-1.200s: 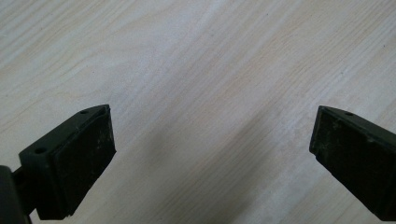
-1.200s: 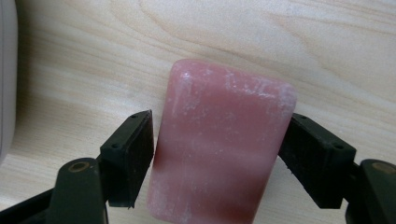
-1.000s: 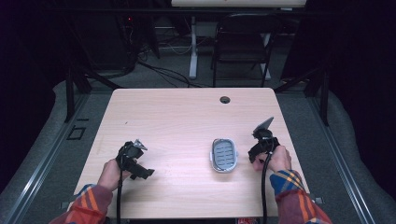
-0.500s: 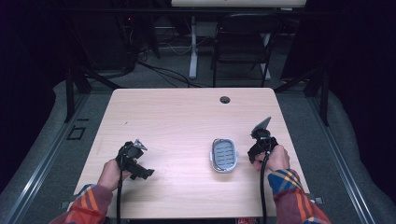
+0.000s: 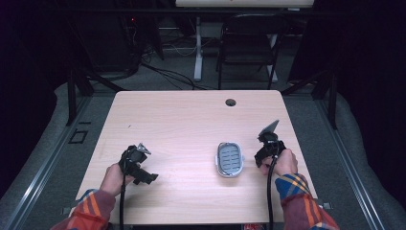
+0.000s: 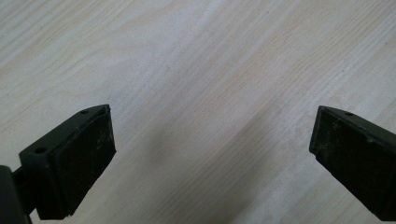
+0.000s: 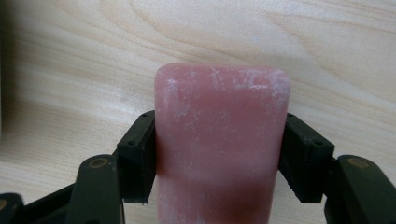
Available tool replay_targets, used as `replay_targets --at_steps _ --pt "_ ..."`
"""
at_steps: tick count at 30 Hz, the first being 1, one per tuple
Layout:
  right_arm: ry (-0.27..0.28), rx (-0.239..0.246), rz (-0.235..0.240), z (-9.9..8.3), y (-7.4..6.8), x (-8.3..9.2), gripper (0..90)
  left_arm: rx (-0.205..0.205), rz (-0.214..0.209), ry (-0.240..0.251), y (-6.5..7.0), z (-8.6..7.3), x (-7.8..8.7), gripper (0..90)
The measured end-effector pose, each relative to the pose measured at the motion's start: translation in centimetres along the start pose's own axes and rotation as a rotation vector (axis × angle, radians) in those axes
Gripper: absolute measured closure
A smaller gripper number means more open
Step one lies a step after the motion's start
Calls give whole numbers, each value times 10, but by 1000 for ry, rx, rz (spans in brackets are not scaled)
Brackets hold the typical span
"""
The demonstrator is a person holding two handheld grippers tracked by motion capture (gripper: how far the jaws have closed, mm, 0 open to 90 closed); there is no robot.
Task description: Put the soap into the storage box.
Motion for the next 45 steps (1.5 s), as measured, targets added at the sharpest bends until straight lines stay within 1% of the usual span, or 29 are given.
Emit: replay_targets --at_steps 1,2,4,5,6,7,8,9,10,12,13,14,16,17,19,21,22,24,25,28,29,32,34,35,37,39,41,43,45 --pt "-1 1 3 0 0 0 369 0 -1 0 0 0 0 1" --pt "-17 14 8 0 2 1 369 0 -1 -1 0 0 0 1" --pt "-12 5 24 -1 3 1 369 0 -1 -1 0 0 0 1" --pt "-5 1 22 -1 4 2 370 0 -1 -1 0 0 0 1" --pt "-16 11 23 -1 6 4 370 0 -1 0 0 0 0 2" --pt "3 -6 27 -1 5 5 370 0 0 -1 0 0 0 2" --pt "-9 8 33 -2 6 7 370 0 0 -2 0 0 0 2" --pt "-4 5 33 -2 7 9 370 -2 1 -3 0 0 0 1" --pt "-14 14 43 -2 7 11 370 -3 1 -3 0 0 0 1" --pt "-4 10 42 -3 7 12 370 -2 0 -4 0 0 0 2" --pt "-19 22 40 -3 7 13 370 -2 1 -4 0 0 0 2" --pt "-15 18 38 -3 6 13 370 0 1 -3 0 0 0 2" --pt "-31 31 45 -4 7 15 370 0 0 -2 0 0 0 2" --pt "-20 22 49 -4 6 15 370 -1 0 -2 0 0 0 2" --pt "-28 38 46 -4 6 20 370 -2 0 -3 0 0 0 2" --pt "-18 42 45 -4 6 24 370 -3 0 -1 0 0 -1 2" --pt "-5 36 53 -4 5 26 370 -3 0 -1 0 0 -1 2" --pt "-7 50 54 -5 5 30 370 -6 2 -1 1 0 -1 2" --pt "5 42 50 -5 4 31 370 -5 1 0 0 0 -1 1" --pt "14 45 50 -5 4 35 370 -2 -1 -1 0 0 -1 2" --pt "6 55 50 -6 5 37 370 -2 -2 0 0 0 -1 2" --pt "25 51 52 -6 3 41 370 -3 -1 1 1 1 -1 2" --pt "19 67 55 -5 3 45 370 -4 -1 0 1 0 -1 1" --pt "39 56 53 -6 1 45 370 -3 -2 0 0 0 -1 1" --pt "32 70 52 -5 1 49 371 -2 -1 0 0 0 0 2" --pt "43 68 37 -5 -1 50 371 -2 -1 1 0 0 -1 2" --pt "20 90 41 -5 -1 52 371 -4 0 1 0 0 0 2" --pt "41 75 40 -5 -4 52 371 -1 -1 4 0 0 0 1" --pt "39 86 37 -5 -5 54 371 0 1 5 0 0 1 1"
Point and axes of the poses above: each handheld gripper's, and its own axes: x roughly backward along the jaws, z roughly out of its top, y roughly to its right, the point moved 2 cm from there along -x, roughly forward along the jaws, and after that the axes turned 10 degrees about x, right-handed, at the moved point
